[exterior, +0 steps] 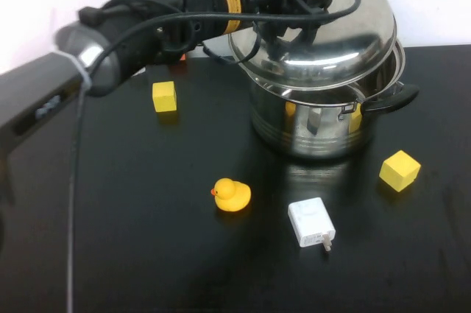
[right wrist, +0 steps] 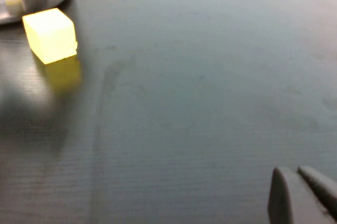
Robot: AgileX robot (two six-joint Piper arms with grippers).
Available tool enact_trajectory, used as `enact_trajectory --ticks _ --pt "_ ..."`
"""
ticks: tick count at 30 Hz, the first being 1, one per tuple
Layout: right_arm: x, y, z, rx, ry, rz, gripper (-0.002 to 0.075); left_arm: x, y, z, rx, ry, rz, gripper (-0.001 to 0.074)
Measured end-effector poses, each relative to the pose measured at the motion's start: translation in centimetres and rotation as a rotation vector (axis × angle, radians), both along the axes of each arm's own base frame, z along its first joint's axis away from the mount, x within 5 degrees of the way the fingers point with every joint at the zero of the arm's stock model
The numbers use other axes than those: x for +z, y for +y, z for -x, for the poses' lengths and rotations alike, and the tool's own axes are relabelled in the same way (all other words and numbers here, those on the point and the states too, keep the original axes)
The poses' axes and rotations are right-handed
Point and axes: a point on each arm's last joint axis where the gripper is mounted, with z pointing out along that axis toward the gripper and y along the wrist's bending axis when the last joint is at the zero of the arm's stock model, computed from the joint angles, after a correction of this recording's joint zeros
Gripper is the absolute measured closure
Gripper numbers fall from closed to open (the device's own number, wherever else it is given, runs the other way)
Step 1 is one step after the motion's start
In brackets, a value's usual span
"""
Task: Cover the pot
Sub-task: Place the pot lid on the pot
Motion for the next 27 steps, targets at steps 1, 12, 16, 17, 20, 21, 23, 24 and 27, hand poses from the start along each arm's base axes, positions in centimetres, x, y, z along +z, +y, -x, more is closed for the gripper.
enact_trajectory --ticks 1,12,16,17,20,21,23,24,27 --pt "0.0 0.0 0.0 0.000 0.000 0.000 0.0728 -0.4 -0.2 -0.4 0.001 0.007 0.003 0.0400" --pt "0.0 0.0 0.0 0.000 0.000 0.000 0.0728 -2.7 -3.0 -1.2 -0.058 0.021 -0.071 0.0400" --pt "0.0 0.0 0.0 0.000 0.000 0.000 0.0728 -2.8 -3.1 -1.3 -0.060 0.020 -0.074 0.0400" --pt "0.0 0.0 0.0 0.000 0.000 0.000 0.0728 -2.8 -3.1 -1.3 -0.060 0.020 -0.075 0.0400" --pt "0.0 0.0 0.0 0.000 0.000 0.000 0.0728 -2.7 -3.1 -1.3 -0.059 0.026 -0.069 0.0400" --pt "0.0 0.0 0.0 0.000 0.000 0.000 0.0728 -2.7 -3.1 -1.3 -0.058 0.029 -0.066 0.0400" --pt "0.0 0.0 0.0 0.000 0.000 0.000 0.0728 -2.8 -3.1 -1.3 -0.058 0.029 -0.068 0.0400" --pt "0.0 0.0 0.0 0.000 0.000 0.000 0.0728 -2.8 -3.1 -1.3 -0.058 0.029 -0.068 0.0400" --pt "0.0 0.0 0.0 0.000 0.000 0.000 0.0728 -2.8 -3.1 -1.3 -0.058 0.029 -0.068 0.0400"
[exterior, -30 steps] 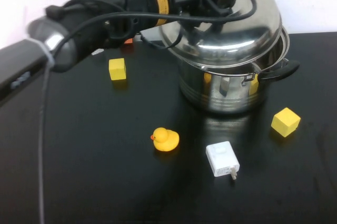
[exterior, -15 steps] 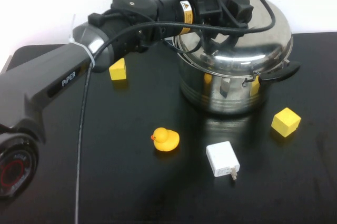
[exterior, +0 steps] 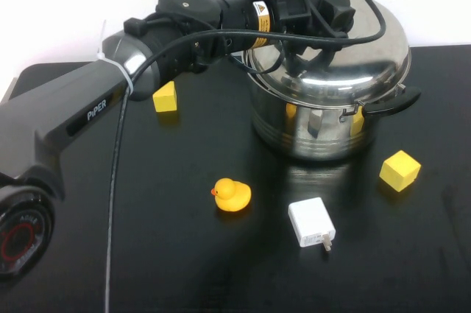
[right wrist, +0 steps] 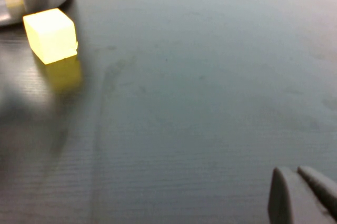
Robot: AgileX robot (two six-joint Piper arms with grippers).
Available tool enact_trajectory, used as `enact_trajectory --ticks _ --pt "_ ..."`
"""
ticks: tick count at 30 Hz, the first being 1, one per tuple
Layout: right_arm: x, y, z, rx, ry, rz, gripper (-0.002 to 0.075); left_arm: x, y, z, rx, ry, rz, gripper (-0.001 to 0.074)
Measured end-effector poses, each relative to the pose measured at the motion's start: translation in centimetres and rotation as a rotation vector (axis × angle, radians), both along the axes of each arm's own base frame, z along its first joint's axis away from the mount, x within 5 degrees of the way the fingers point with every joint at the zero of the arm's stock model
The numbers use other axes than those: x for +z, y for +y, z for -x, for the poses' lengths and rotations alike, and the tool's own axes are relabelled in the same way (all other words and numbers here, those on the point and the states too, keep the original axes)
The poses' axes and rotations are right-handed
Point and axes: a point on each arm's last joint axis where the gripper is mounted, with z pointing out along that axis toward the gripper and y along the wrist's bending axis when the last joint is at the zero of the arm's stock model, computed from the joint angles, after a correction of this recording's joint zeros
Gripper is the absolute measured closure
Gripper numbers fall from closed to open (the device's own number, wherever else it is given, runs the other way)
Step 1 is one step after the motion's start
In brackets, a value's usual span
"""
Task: Cover the pot
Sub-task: Place the pot lid on the pot
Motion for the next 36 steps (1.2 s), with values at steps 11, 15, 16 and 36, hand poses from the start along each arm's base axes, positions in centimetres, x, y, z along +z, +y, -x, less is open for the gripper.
enact_trajectory --ticks 11,15,16,36 --pt "0.0 0.0 0.0 0.000 0.000 0.000 0.0728 -0.1 0.1 -0.2 0.024 -0.002 0.000 0.0400" --pt "0.0 0.0 0.0 0.000 0.000 0.000 0.0728 -0.5 0.1 -0.4 0.033 0.009 0.001 0.0400" --pt "0.0 0.0 0.0 0.000 0.000 0.000 0.0728 -0.8 0.0 -0.5 0.035 0.016 0.003 0.0400" --pt "0.0 0.0 0.0 0.000 0.000 0.000 0.0728 -1.5 -0.1 -1.1 0.073 0.008 -0.004 0.0400"
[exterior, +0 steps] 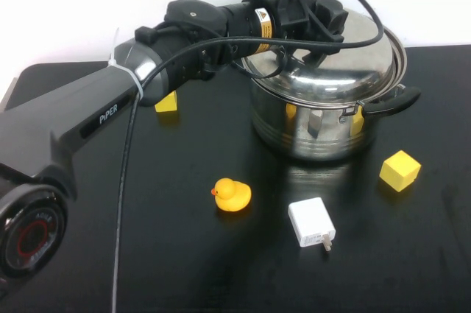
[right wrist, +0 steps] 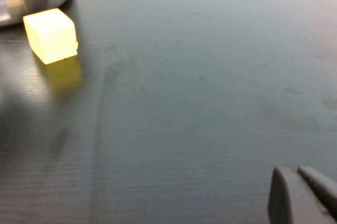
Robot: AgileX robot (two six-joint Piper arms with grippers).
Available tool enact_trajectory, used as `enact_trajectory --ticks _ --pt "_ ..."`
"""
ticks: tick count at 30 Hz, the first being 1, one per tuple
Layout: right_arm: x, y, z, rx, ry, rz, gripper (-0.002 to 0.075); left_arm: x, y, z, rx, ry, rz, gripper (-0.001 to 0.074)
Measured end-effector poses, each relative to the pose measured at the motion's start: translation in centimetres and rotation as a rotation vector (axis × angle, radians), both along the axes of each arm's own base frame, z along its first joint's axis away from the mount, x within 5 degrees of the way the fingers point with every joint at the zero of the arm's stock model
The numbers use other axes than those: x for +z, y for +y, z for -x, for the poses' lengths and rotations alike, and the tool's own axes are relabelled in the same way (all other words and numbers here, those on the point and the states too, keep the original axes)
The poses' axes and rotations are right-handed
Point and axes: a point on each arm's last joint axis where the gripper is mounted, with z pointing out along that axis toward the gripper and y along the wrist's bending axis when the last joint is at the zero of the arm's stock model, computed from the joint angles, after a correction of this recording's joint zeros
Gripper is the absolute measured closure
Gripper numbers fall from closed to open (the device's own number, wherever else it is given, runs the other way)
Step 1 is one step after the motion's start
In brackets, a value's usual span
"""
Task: Cover the pot
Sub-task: Place the pot lid on the pot
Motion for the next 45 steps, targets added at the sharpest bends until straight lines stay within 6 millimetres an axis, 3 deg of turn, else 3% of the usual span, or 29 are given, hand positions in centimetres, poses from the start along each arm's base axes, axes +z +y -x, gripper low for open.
enact_trajectory --ticks 14,20,27,34,39,42,45 --pt "0.0 0.0 0.0 0.000 0.000 0.000 0.0728 0.3 0.0 -0.1 0.020 -0.003 0.039 0.0400" --pt "0.0 0.0 0.0 0.000 0.000 0.000 0.0728 1.3 0.1 0.0 0.017 -0.079 0.035 0.0401" --pt "0.0 0.0 0.0 0.000 0.000 0.000 0.0728 5.1 1.1 1.1 0.037 -0.245 -0.017 0.0400" --pt "0.0 0.0 0.0 0.000 0.000 0.000 0.0728 10.1 3.2 2.9 0.135 -0.389 -0.051 0.0401" --pt "0.0 0.0 0.0 0.000 0.000 0.000 0.0728 14.3 4.9 4.9 0.406 -0.526 -0.116 0.0401" --pt "0.0 0.0 0.0 0.000 0.000 0.000 0.0728 15.7 6.7 5.6 0.612 -0.464 -0.055 0.0401" --pt "0.0 0.0 0.0 0.000 0.000 0.000 0.0728 15.4 8.2 6.1 0.732 -0.261 0.011 0.0401"
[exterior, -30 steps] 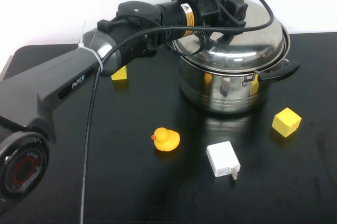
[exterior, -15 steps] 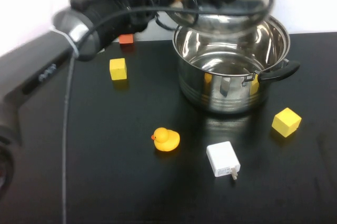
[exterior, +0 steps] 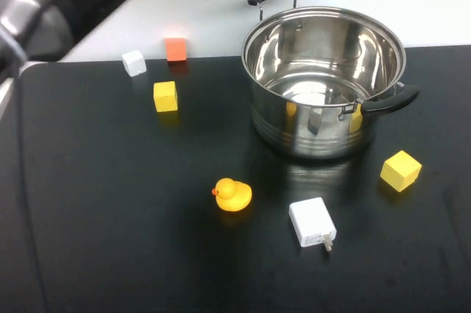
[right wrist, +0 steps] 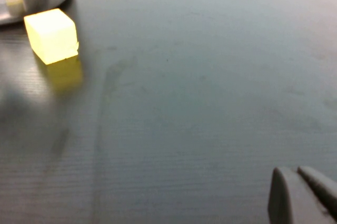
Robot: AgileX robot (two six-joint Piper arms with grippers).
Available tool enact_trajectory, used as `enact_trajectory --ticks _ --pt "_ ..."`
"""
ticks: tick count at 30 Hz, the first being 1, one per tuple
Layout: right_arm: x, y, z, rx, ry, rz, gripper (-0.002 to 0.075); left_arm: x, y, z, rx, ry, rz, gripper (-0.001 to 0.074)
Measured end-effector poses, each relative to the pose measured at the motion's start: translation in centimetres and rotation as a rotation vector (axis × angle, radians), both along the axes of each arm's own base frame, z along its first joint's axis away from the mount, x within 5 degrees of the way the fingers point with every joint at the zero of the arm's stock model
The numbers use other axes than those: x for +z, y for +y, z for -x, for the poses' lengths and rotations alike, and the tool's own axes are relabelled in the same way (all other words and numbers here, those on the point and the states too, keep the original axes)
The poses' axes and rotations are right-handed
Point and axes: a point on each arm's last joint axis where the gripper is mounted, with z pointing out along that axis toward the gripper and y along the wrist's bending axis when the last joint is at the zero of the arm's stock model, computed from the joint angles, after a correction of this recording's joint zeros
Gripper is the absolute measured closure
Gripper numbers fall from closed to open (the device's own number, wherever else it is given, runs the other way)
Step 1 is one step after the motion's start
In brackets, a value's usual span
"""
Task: Cover the pot
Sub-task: Place the pot lid on the pot
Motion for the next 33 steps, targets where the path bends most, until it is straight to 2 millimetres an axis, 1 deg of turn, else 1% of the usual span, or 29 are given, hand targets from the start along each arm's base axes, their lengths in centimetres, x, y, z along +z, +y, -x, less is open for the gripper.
enact_trajectory --ticks 2,4,6,8,11,13,20,25,33 --pt "0.0 0.0 0.0 0.000 0.000 0.000 0.0728 -0.7 0.3 0.5 -0.004 0.146 0.078 0.0401" --pt "0.0 0.0 0.0 0.000 0.000 0.000 0.0728 -1.3 0.0 0.9 -0.056 0.254 0.119 0.0401" --pt "0.0 0.0 0.0 0.000 0.000 0.000 0.0728 -1.6 -0.7 1.4 -0.135 0.330 0.183 0.0401" --pt "0.0 0.0 0.0 0.000 0.000 0.000 0.0728 -1.6 -1.7 1.8 -0.229 0.359 0.219 0.0401" --pt "0.0 0.0 0.0 0.000 0.000 0.000 0.0728 -1.7 -2.9 1.8 -0.337 0.352 0.252 0.0401" --pt "0.0 0.0 0.0 0.000 0.000 0.000 0.0728 -2.2 -3.6 1.5 -0.377 0.342 0.249 0.0401" --pt "0.0 0.0 0.0 0.000 0.000 0.000 0.0728 -5.1 -6.8 0.2 -0.459 0.289 0.128 0.0401" --pt "0.0 0.0 0.0 0.000 0.000 0.000 0.0728 -6.5 -8.4 -0.6 -0.494 0.224 0.107 0.0401" --pt "0.0 0.0 0.0 0.000 0.000 0.000 0.0728 -10.8 -9.9 -2.6 -0.494 0.265 0.085 0.0401"
